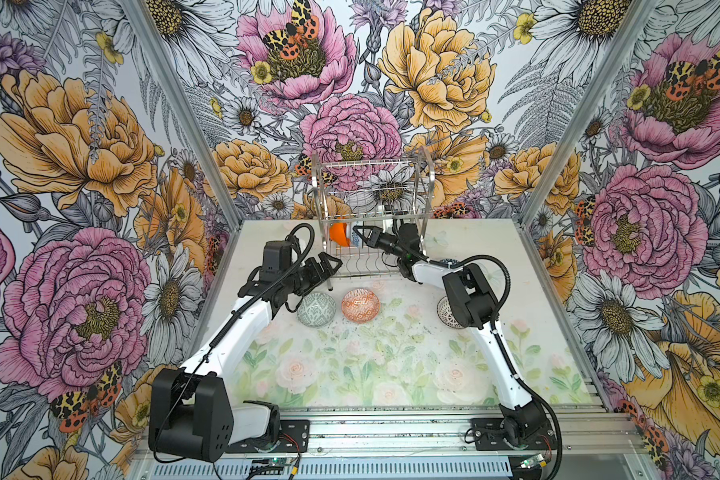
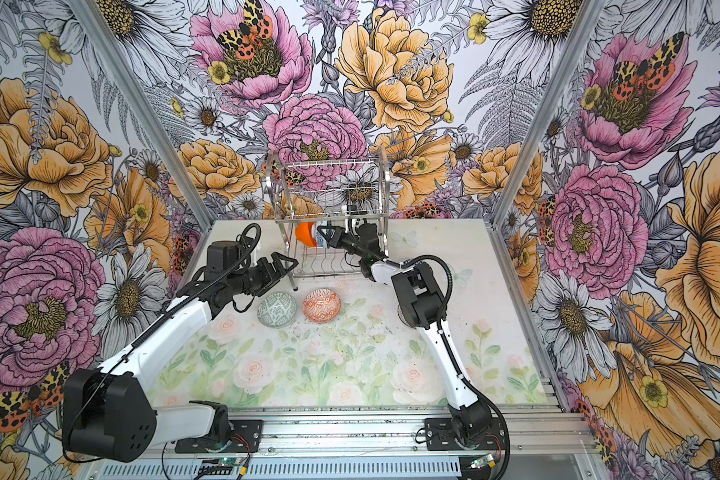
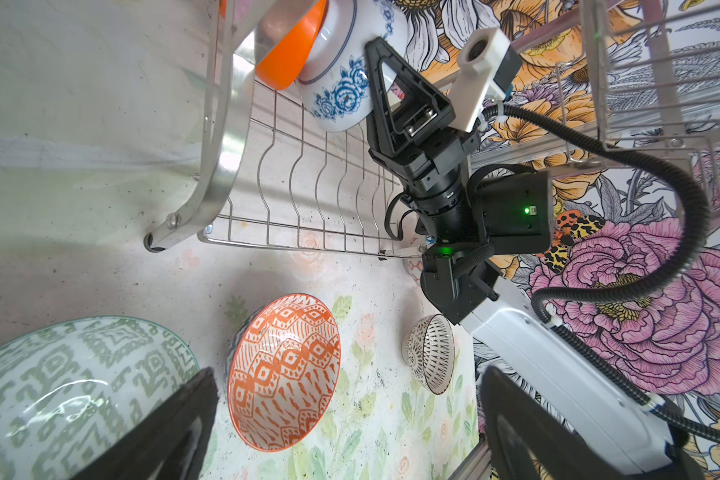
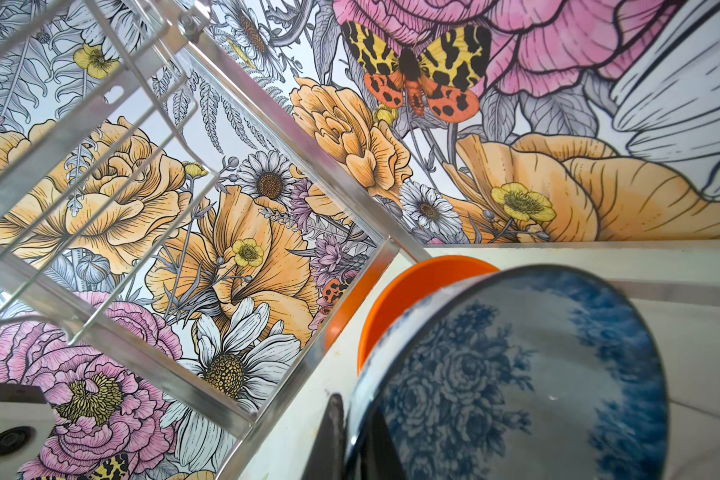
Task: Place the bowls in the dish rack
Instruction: 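Carry the floral bowl into the rack beside the orange bowl with the right gripper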
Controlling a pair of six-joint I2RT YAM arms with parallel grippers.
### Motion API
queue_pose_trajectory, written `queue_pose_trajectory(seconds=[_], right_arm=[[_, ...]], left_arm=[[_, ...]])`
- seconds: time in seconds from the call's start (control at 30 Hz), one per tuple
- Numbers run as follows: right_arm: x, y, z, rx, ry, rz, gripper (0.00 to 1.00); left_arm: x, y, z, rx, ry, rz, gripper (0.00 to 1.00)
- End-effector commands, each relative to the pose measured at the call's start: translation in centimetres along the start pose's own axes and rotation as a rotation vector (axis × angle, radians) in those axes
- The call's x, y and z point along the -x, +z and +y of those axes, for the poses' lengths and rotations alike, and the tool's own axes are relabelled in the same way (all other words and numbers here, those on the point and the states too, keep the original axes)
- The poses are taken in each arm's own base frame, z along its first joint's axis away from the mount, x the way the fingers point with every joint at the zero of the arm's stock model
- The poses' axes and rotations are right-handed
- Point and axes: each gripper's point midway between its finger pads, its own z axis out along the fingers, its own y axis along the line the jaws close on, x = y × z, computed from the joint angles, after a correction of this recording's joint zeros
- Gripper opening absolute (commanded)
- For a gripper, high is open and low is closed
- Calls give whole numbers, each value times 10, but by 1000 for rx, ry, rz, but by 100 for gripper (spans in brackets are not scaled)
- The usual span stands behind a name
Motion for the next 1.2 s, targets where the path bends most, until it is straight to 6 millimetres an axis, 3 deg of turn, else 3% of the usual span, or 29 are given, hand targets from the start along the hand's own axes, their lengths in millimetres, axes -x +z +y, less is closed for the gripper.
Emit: queue_pose_trajectory(seconds=[0.0,0.43,1.17], right_arm=[[8,3,-2,9,-27,-33,0],[-3,8,-17,-5,-7,-19,0],[-12,6,-45,-109,12,-7,16]], left_arm=[[2,0,2,-18,-3,-4,99],[4,-1,2,-20,-7,-7,99],[2,0,3,-23,-11,0,99]])
